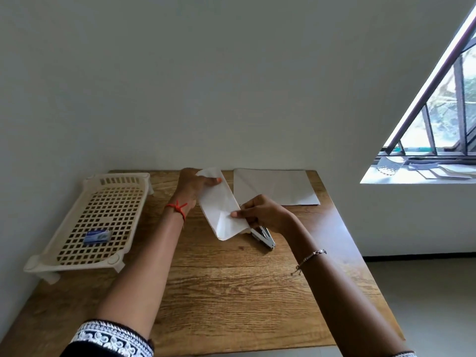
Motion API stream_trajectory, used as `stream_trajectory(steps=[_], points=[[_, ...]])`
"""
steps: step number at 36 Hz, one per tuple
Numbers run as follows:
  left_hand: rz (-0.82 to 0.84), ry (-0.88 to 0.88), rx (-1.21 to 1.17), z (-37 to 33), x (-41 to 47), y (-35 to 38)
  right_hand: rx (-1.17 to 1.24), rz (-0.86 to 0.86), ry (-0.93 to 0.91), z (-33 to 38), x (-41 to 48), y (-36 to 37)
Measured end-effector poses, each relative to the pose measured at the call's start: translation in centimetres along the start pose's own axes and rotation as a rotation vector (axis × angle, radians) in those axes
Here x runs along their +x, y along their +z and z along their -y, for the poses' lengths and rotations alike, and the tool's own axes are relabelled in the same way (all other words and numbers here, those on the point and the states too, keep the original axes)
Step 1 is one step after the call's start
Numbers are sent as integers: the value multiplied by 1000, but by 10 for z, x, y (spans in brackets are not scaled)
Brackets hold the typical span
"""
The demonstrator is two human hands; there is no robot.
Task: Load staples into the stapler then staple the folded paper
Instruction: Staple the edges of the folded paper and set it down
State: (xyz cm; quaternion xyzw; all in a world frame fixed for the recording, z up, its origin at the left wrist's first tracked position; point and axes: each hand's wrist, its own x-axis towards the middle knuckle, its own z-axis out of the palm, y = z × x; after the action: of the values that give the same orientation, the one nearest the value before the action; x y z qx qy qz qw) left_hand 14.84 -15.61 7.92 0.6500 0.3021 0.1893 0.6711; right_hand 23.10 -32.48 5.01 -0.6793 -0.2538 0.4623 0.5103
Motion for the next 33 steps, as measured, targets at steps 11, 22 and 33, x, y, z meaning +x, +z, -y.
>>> stream_trajectory(steps=[11, 22, 33], points=[[122, 46, 58, 0, -9, 17, -65, 73, 49, 8, -18, -14], [128, 43, 95, -7, 1, 20, -97, 236, 135, 10, -26, -9], [343, -3, 219, -7, -8, 29, 154, -35, -31, 12, -24, -15]])
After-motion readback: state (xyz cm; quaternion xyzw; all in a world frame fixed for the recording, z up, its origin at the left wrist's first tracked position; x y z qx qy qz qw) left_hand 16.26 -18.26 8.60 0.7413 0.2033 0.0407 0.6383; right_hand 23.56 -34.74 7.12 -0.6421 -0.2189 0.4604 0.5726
